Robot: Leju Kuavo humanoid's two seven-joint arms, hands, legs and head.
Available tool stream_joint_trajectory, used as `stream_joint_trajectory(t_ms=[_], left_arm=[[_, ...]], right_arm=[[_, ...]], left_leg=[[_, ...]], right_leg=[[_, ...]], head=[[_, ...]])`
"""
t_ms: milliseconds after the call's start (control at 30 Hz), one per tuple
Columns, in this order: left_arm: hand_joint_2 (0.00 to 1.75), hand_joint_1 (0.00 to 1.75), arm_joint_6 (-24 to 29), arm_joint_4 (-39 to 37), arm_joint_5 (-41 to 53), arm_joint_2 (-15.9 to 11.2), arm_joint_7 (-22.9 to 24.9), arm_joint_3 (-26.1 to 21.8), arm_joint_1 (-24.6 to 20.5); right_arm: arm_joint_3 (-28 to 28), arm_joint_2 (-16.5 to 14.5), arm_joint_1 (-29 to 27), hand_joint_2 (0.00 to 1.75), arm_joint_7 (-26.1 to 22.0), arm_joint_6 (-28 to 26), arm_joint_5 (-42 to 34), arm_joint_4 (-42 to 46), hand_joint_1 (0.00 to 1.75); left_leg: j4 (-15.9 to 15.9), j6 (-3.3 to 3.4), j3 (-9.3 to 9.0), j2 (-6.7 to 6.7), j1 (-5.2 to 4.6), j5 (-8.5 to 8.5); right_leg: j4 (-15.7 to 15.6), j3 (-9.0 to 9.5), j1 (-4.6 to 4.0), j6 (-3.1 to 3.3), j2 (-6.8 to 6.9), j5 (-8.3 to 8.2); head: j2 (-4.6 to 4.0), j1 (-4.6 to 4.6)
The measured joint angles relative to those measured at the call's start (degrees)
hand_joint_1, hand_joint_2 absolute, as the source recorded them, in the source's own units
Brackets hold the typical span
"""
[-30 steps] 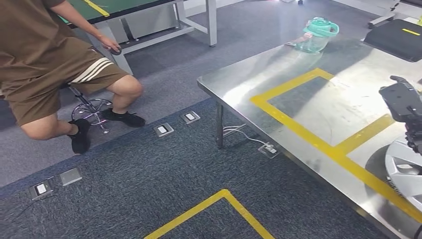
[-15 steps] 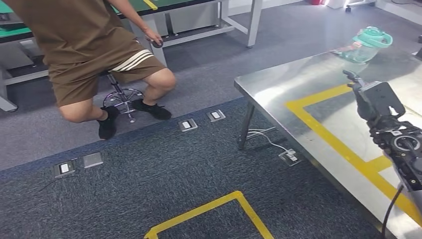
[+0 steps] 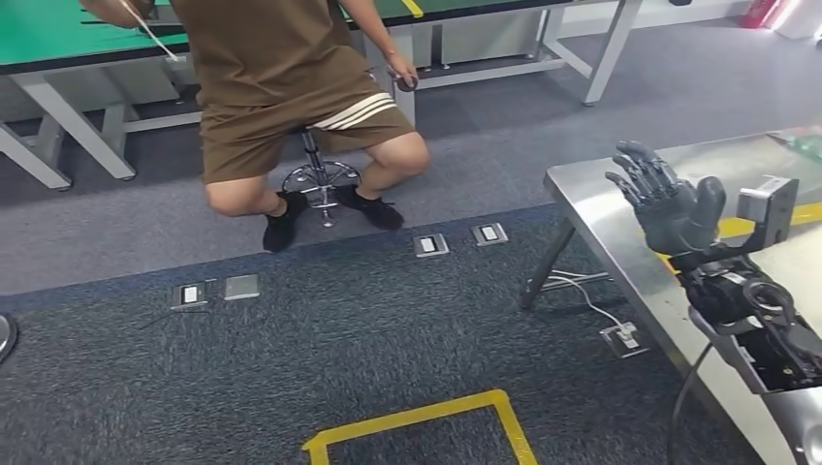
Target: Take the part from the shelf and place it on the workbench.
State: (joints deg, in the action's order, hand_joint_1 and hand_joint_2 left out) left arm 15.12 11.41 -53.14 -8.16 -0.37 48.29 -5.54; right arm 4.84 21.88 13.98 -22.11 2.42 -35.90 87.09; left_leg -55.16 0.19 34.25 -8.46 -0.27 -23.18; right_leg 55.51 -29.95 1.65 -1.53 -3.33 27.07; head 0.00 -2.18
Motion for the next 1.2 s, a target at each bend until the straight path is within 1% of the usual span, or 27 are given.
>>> stream_joint_trajectory(t_ms=[33, 67, 133, 167, 200, 233, 267, 300, 333, 400, 433, 500, 567, 633, 667, 700, 733, 767, 833, 867, 900, 933, 1000, 1033, 1100, 1133, 1200], left_arm=[[0.0, 0.0, 0.0, 0.0, 0.0, 0.1, 0.1, 0.0, 0.1], [0.0, 0.0, 0.0, 0.0, 0.0, 0.1, 0.1, 0.0, 0.1], [0.0, 0.0, 0.1, 0.0, -0.1, 0.2, 0.1, 0.1, -0.2], [0.0, 0.0, 0.1, 0.0, -0.1, 0.2, 0.1, 0.1, -0.3], [0.0, 0.0, 0.1, 0.0, -0.1, 0.3, 0.1, 0.1, -0.3], [0.0, 0.0, 0.1, 0.0, -0.1, 0.4, 0.1, 0.1, -0.3], [0.0, 0.0, 0.1, 0.0, -0.1, 0.4, 0.1, 0.1, -0.3], [0.0, 0.0, 0.1, 0.0, -0.1, 0.5, 0.1, 0.1, -0.2], [0.0, 0.0, 0.1, 0.0, -0.2, 0.5, 0.1, 0.1, -0.2], [0.0, 0.0, 0.1, 0.0, -0.2, 0.4, 0.1, 0.2, -0.3], [0.0, 0.0, 0.2, 0.0, -0.2, 0.4, 0.1, 0.2, -0.4], [0.0, 0.0, 0.2, 0.0, -0.2, 0.3, 0.1, 0.4, -0.4], [0.0, 0.0, 0.2, 0.0, -0.2, 0.3, 0.2, 0.5, -0.4], [0.0, 0.0, 0.2, 0.0, -0.2, 0.4, 0.3, 0.6, -0.5], [0.0, 0.0, 0.2, 0.0, -0.2, 0.4, 0.3, 0.6, -0.6], [0.0, 0.0, 0.2, 0.0, -0.2, 0.4, 0.4, 0.7, -0.6], [0.0, 0.0, 0.2, 0.0, -0.2, 0.4, 0.4, 0.7, -0.5], [0.0, 0.0, 0.2, 0.0, -0.2, 0.4, 0.4, 0.8, -0.5], [0.0, 0.0, 0.2, 0.0, -0.3, 0.4, 0.5, 0.8, -0.4], [0.0, 0.0, 0.3, 0.0, -0.4, 0.5, 0.5, 0.9, -0.4], [0.0, 0.0, 0.3, 0.0, -0.4, 0.5, 0.6, 0.9, -0.5], [0.0, 0.0, 0.4, 0.0, -0.5, 0.5, 0.6, 0.9, -0.4], [0.0, 0.0, 0.6, 0.0, -0.7, 0.5, 0.7, 0.9, -0.2], [0.0, 0.0, 0.7, 0.0, -0.8, 0.5, 0.8, 0.9, 0.0], [0.0, 0.0, 0.9, 0.0, -1.1, 0.5, 0.9, 0.9, 0.0], [0.0, 0.0, 0.9, 0.0, -1.1, 0.6, 1.0, 0.9, -0.1], [0.0, 0.0, 1.0, 0.0, -1.2, 0.7, 1.2, 0.9, -0.2]], right_arm=[[0.8, -0.7, 0.1, 0.0, -0.2, 0.5, 0.2, 0.4, 0.0], [1.5, -1.4, 0.2, 0.0, -0.3, 0.8, 0.4, 0.9, 0.0], [3.0, -2.6, 0.2, 0.0, -0.5, 1.0, 0.8, 1.6, 0.0], [3.7, -3.0, 0.1, 0.0, -0.5, 1.0, 0.9, 1.8, 0.0], [4.2, -3.4, 0.1, 0.0, -0.5, 1.0, 0.9, 2.0, 0.0], [4.7, -3.8, 0.1, 0.0, -0.6, 1.0, 0.9, 2.1, 0.0], [5.1, -4.1, 0.1, 0.0, -0.6, 1.1, 0.9, 2.3, 0.0], [5.4, -4.4, 0.2, 0.0, -0.6, 1.4, 0.8, 2.4, 0.0], [5.8, -4.6, 0.3, 0.0, -0.7, 1.8, 0.8, 2.6, 0.0], [7.0, -5.3, 0.7, 0.0, -0.7, 2.9, 1.1, 3.0, 0.0], [7.9, -5.8, 0.9, 0.0, -0.7, 3.3, 1.3, 3.2, 0.0], [10.3, -7.0, 1.3, 0.0, -0.7, 3.9, 1.7, 3.7, 0.0], [12.8, -8.1, 1.6, 0.0, -0.8, 4.3, 1.9, 4.2, 0.0], [14.8, -8.7, 1.8, 0.0, -0.8, 4.4, 1.9, 4.5, 0.0], [15.5, -9.0, 1.8, 0.0, -0.8, 4.4, 1.9, 4.5, 0.0], [16.2, -9.2, 1.8, 0.0, -0.8, 4.4, 1.9, 4.6, 0.0], [16.9, -9.4, 1.8, 0.0, -0.8, 4.4, 1.9, 4.6, 0.0], [17.4, -9.6, 1.8, 0.0, -0.8, 4.4, 1.8, 4.6, 0.0], [18.4, -9.9, 2.2, 0.0, -0.9, 5.0, 1.4, 4.7, 0.0], [18.9, -10.0, 2.5, 0.0, -1.0, 5.5, 0.9, 4.7, 0.0], [19.5, -10.2, 2.9, 0.0, -1.0, 6.1, 0.4, 4.7, 0.0], [20.2, -10.4, 3.2, 0.0, -1.0, 6.7, -0.1, 4.7, 0.0], [21.7, -11.1, 3.7, 0.0, -0.9, 7.4, -0.8, 4.7, 0.0], [22.4, -11.5, 3.9, 0.0, -0.9, 7.6, -0.9, 4.7, 0.0], [23.7, -12.1, 4.2, 0.0, -1.1, 8.0, -1.3, 4.7, 0.0], [24.2, -12.3, 4.4, 0.0, -1.2, 8.2, -1.5, 4.6, 0.0], [25.3, -12.7, 4.5, 0.0, -1.3, 8.4, -1.7, 4.4, 0.0]], left_leg=[[-0.8, -0.31, 0.4, 1.05, -0.07, -0.52], [-2.7, -0.61, 1.34, 2.72, -0.14, -1.62], [-9.8, -1.14, 5.0, 6.45, -0.12, -5.09], [-13.6, -1.34, 7.12, 7.22, 0.02, -6.52], [-16.1, -1.48, 8.56, 7.61, 0.15, -7.12], [-16.6, -1.54, 8.95, 7.85, 0.26, -6.7], [-14.6, -1.53, 8.03, 8.11, 0.33, -5.3], [-10.9, -1.4, 6.05, 8.78, 0.31, -3.36], [-6.5, -1.2, 3.73, 10.1, 0.17, -1.73], [-0.7, -0.59, 0.61, 11.91, -0.29, -0.05], [0.2, -0.31, 0.15, 12.11, -0.51, -0.06], [0.6, 0.27, -0.12, 10.89, -0.47, -0.03], [1.2, 0.89, -0.81, 9.71, -0.14, 0.09], [1.5, 1.4, -1.37, 8.44, 0.03, 0.04], [1.4, 1.56, -1.49, 7.74, 0.03, -0.03], [1.4, 1.63, -1.61, 6.97, 0.01, -0.09], [1.4, 1.64, -1.74, 6.15, -0.01, -0.17], [1.3, 1.59, -1.92, 5.31, -0.01, -0.27], [1.1, 1.33, -2.26, 3.68, 0.08, -0.6], [0.8, 1.1, -2.25, 2.96, 0.03, -0.8], [0.6, 0.83, -2.05, 2.3, 0.04, -0.9], [0.4, 0.53, -1.74, 1.75, 0.08, -0.89], [0.4, -0.14, -1.21, 0.9, 0.17, -0.68], [0.1, -0.5, -1.01, 1.59, 0.14, -0.88], [-3.3, -1.24, 0.67, 4.55, 0.08, -2.84], [-6.6, -1.59, 2.41, 6.27, 0.15, -4.48], [-14.2, -2.12, 6.59, 7.59, 0.52, -7.16]], right_leg=[[-0.2, 0.14, 0.04, 0.38, 0.67, -0.14], [-0.5, 0.31, 0.06, 0.74, 1.38, -0.28], [-0.8, 0.47, -0.21, 1.22, 2.99, -0.26], [-0.8, 0.48, -0.34, 1.37, 3.87, -0.17], [-0.8, 0.49, -0.42, 1.45, 4.73, -0.07], [-0.8, 0.54, -0.47, 1.48, 5.54, 0.03], [-0.8, 0.62, -0.49, 1.46, 6.27, 0.15], [-0.8, 0.77, -0.51, 1.39, 6.94, 0.28], [-0.8, 0.93, -0.59, 1.25, 7.53, 0.46], [-0.8, 1.3, -0.89, 0.8, 8.53, 0.85], [-0.8, 1.49, -1.02, 0.54, 8.97, 1.03], [-1.0, 1.85, -1.03, 0.01, 9.78, 1.42], [1.1, 1.33, -0.81, -0.41, 8.14, 3.04], [8.1, -1.67, -0.62, -0.6, 5.14, 6.43], [12.4, -3.85, -0.6, -0.65, 4.31, 8.03], [15.6, -5.69, -0.58, -0.73, 3.92, 8.78], [16.8, -6.69, -0.57, -0.78, 3.71, 8.34], [15.6, -6.59, -0.55, -0.77, 3.56, 6.73], [8.3, -4.02, -0.45, -0.6, 2.35, 1.8], [4.6, -2.53, -0.36, -0.46, 1.38, 0.17], [2.0, -1.33, -0.29, -0.29, 0.52, -0.57], [0.7, -0.69, -0.34, -0.1, 0.03, -0.56], [0.0, -0.16, -0.4, 0.38, 0.65, -0.32], [-0.3, -0.05, -0.38, 0.67, 1.22, -0.47], [-0.9, 0.26, -0.17, 1.25, 2.55, -0.69], [-1.0, 0.34, -0.22, 1.44, 3.26, -0.69], [-1.0, 0.35, -0.31, 1.65, 4.74, -0.55]], head=[[0.0, 0.22], [0.0, 0.59], [0.0, 1.34], [0.0, 1.52], [0.0, 1.58], [0.0, 1.65], [0.0, 1.69], [0.0, 1.73], [0.0, 1.78], [0.0, 1.74], [0.0, 1.65], [0.0, 1.42], [0.0, 1.26], [0.0, 0.8], [0.0, 0.61], [0.0, 0.39], [0.0, 0.25], [0.0, 0.18], [0.0, -0.11], [0.0, -0.22], [0.0, -0.29], [0.0, -0.25], [0.01, -0.13], [0.01, 0.01], [0.0, 0.76], [0.0, 1.17], [0.0, 1.56]])
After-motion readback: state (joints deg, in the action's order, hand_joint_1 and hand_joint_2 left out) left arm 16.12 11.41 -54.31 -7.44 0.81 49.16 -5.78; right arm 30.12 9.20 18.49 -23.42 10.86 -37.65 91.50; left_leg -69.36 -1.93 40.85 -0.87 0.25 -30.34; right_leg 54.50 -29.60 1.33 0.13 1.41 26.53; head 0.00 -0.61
